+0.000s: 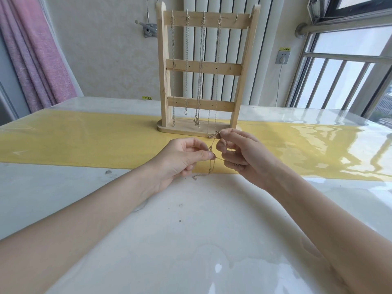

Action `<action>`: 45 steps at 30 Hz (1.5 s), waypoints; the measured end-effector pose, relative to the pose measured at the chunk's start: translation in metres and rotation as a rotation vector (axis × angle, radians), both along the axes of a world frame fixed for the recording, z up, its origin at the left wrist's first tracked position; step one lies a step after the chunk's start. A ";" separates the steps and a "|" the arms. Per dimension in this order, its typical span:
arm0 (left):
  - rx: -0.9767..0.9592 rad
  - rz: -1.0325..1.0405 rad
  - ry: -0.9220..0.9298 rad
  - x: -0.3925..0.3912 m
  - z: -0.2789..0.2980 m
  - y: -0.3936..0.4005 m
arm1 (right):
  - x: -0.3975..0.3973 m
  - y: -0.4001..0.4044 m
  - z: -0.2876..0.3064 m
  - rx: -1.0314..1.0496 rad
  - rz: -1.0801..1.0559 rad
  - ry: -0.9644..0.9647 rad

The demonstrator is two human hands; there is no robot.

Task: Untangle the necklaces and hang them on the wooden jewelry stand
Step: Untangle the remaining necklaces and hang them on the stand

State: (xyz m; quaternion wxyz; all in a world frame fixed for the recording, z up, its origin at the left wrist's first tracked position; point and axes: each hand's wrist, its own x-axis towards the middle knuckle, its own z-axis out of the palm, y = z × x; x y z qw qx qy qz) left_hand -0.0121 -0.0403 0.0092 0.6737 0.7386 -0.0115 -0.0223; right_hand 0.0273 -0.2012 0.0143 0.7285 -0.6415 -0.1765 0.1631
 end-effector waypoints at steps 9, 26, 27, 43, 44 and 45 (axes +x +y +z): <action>-0.013 -0.024 0.012 -0.001 0.001 -0.001 | 0.000 0.002 -0.003 -0.217 -0.036 0.107; 0.118 0.085 -0.013 0.003 -0.002 0.006 | 0.002 0.000 -0.004 -0.259 0.016 -0.036; 0.123 0.089 -0.012 0.004 -0.004 0.006 | 0.001 0.001 -0.005 -0.294 0.012 -0.065; 0.384 0.078 -0.158 0.004 -0.004 0.000 | -0.001 0.004 -0.004 -0.405 -0.038 -0.124; 0.385 0.082 -0.159 0.004 -0.004 0.000 | 0.000 0.003 -0.004 -0.390 -0.043 -0.108; 0.390 0.086 -0.165 0.004 -0.004 0.000 | 0.001 0.003 -0.004 -0.375 -0.046 -0.093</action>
